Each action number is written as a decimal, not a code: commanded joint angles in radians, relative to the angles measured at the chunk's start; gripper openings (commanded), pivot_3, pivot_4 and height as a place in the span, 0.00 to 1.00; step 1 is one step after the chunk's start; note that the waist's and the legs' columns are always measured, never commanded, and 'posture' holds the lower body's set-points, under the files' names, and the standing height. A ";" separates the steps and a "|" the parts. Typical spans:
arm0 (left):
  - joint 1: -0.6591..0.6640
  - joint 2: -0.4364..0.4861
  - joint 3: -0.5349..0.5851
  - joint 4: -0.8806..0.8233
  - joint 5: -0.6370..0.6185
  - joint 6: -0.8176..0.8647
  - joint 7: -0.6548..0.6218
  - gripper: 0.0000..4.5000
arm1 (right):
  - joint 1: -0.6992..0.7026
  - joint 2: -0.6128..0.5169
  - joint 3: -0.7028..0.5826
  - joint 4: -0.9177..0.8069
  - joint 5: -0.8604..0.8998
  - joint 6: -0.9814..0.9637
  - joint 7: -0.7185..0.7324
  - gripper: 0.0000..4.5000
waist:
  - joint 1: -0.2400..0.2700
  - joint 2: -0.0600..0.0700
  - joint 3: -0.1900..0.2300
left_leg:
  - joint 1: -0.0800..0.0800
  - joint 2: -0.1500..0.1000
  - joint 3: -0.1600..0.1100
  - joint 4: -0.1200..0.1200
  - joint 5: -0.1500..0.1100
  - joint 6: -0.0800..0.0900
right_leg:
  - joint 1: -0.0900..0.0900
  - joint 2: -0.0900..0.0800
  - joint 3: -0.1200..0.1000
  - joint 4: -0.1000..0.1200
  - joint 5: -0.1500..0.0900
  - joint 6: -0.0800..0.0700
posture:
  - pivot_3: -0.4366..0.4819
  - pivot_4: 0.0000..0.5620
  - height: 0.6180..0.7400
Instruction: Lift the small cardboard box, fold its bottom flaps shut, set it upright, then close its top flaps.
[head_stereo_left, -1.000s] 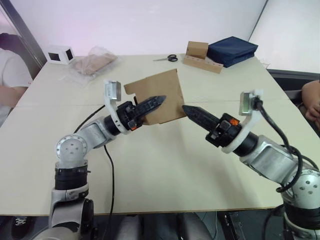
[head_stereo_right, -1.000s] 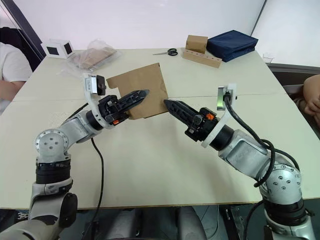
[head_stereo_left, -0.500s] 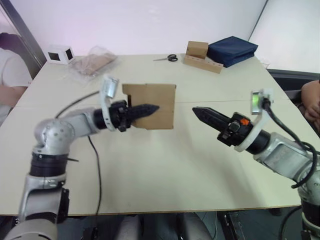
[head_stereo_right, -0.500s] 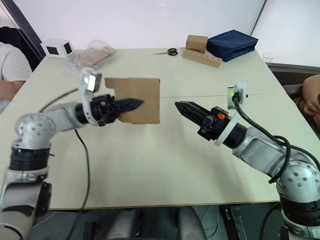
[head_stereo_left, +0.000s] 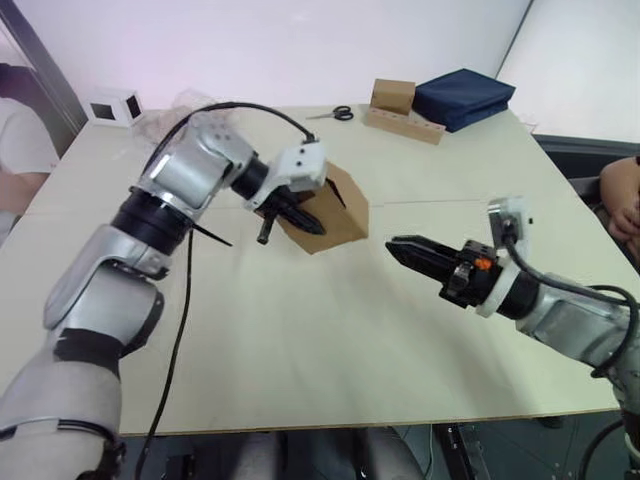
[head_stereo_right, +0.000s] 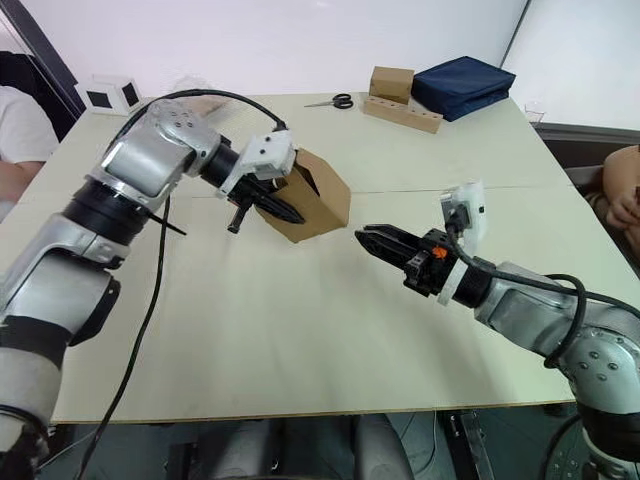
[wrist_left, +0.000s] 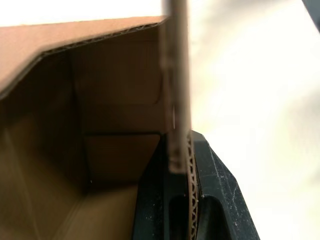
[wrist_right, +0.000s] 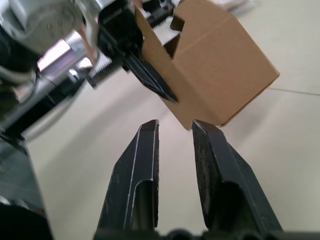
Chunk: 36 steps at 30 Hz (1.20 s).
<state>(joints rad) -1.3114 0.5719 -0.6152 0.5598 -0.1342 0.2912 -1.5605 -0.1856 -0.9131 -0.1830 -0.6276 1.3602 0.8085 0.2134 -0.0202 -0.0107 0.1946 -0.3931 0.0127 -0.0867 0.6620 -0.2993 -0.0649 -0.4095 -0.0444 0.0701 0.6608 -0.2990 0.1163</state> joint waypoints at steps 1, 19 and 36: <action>-0.033 -0.005 -0.059 0.036 0.056 -0.076 -0.053 0.00 | 0.008 -0.055 -0.001 -0.072 -0.128 0.001 0.073 0.23 | -0.001 -0.001 0.001 | 0.000 0.000 0.000 0.000 0.000 0.000 | 0.000 0.000 0.000 0.000 0.000 0.000 | 0.48 0.27 1.00; -0.052 -0.094 -0.116 0.035 0.192 0.066 -0.054 0.06 | 0.019 0.004 0.012 -0.088 -0.245 0.012 0.144 0.22 | 0.003 -0.002 0.002 | 0.000 0.000 -0.001 0.003 0.000 0.000 | 0.001 0.000 0.000 0.002 0.000 0.000 | 0.48 0.27 1.00; -0.114 0.017 -0.097 -0.176 0.020 0.337 -0.054 0.99 | -0.001 0.027 0.015 -0.079 -0.271 0.038 0.167 0.22 | -0.003 -0.002 0.002 | 0.000 0.000 -0.001 0.003 0.000 0.000 | 0.001 0.000 0.000 0.003 0.000 0.000 | 0.48 0.27 1.00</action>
<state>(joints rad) -1.4145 0.5608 -0.7272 0.4436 -0.0784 0.6013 -1.6109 -0.1678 -0.8855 -0.1581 -0.6842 1.0926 0.8475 0.3683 -0.0234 -0.0125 0.1963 -0.3923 0.0130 -0.0874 0.6650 -0.2993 -0.0648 -0.4090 -0.0444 0.0702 0.6642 -0.2990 0.1167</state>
